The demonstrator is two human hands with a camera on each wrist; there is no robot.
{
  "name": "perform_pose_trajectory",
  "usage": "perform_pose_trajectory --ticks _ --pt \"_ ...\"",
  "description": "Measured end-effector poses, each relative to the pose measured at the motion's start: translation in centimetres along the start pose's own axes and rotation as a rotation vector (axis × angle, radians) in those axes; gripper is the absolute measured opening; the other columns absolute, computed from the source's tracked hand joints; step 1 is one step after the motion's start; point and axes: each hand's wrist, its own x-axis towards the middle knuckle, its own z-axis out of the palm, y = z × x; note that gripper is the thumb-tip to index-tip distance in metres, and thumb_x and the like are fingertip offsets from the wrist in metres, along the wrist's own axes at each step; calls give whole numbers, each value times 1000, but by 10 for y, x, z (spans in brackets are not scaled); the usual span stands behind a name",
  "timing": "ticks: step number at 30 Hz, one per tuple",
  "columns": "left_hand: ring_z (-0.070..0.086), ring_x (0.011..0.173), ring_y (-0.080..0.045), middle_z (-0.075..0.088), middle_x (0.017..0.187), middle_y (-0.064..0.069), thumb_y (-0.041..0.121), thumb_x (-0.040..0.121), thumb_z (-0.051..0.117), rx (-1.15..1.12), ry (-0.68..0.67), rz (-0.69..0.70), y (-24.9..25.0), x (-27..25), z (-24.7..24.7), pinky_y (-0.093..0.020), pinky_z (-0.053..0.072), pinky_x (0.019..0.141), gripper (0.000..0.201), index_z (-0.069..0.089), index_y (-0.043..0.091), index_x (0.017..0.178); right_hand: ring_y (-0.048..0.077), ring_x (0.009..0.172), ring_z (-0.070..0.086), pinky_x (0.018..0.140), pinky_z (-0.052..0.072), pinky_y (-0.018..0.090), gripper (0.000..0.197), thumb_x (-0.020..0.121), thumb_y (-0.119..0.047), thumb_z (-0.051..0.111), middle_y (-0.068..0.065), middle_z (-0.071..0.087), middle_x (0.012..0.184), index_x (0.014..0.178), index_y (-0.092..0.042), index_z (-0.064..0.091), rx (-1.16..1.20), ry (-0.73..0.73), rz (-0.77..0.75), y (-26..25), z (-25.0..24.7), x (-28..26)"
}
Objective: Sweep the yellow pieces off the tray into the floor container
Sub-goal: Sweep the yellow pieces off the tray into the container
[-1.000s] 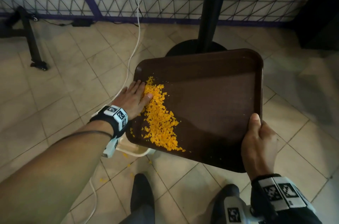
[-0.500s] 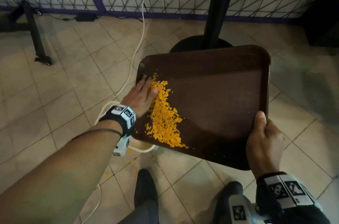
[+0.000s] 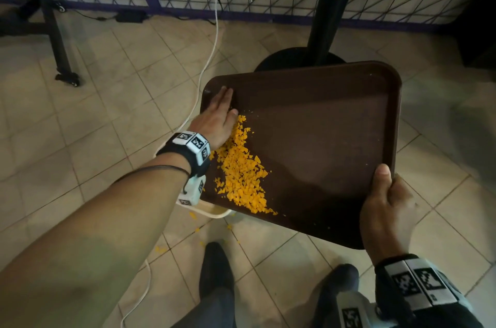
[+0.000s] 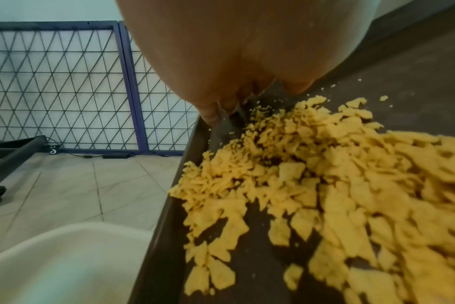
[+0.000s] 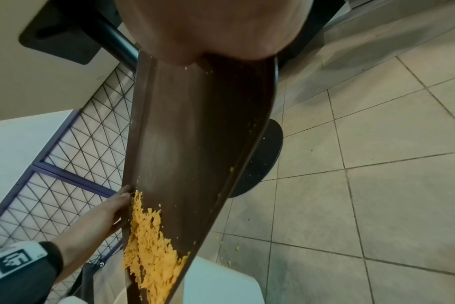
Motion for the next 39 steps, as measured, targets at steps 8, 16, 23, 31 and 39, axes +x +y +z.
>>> perform_pose_trajectory --ticks 8,16,23,31,39 --pt "29 145 -24 -10 164 7 61 99 9 61 -192 -71 -33 -63 46 -42 37 108 67 -2 29 157 32 76 55 65 41 38 47 103 -44 29 10 59 81 88 -8 56 -27 -16 1 0 5 -5" --pt "32 144 -25 -2 165 8 51 104 19 41 32 -22 -23 -27 7 -43 39 105 57 13 31 156 31 74 53 61 35 34 47 103 -44 30 10 57 79 87 -7 55 -38 -25 -1 -1 8 -7" --pt "21 148 -26 -6 165 0 56 101 13 31 -120 -115 -27 -23 27 -43 26 115 66 2 22 157 29 74 49 59 30 33 44 104 -40 31 10 54 79 87 -6 54 -34 -32 3 -5 9 -9" --pt "47 134 -27 -1 165 8 55 101 12 -6 -174 -49 -55 -97 53 -44 48 100 62 10 26 157 31 73 53 64 42 39 49 103 -46 28 10 57 78 88 -6 54 -37 -39 -6 0 10 -11" --pt "5 151 -17 -10 165 3 35 104 27 0 -51 -73 -45 -38 23 -37 18 120 61 2 23 157 30 73 53 66 45 42 47 102 -48 28 7 55 77 88 -10 54 -18 -52 13 -3 11 -12"
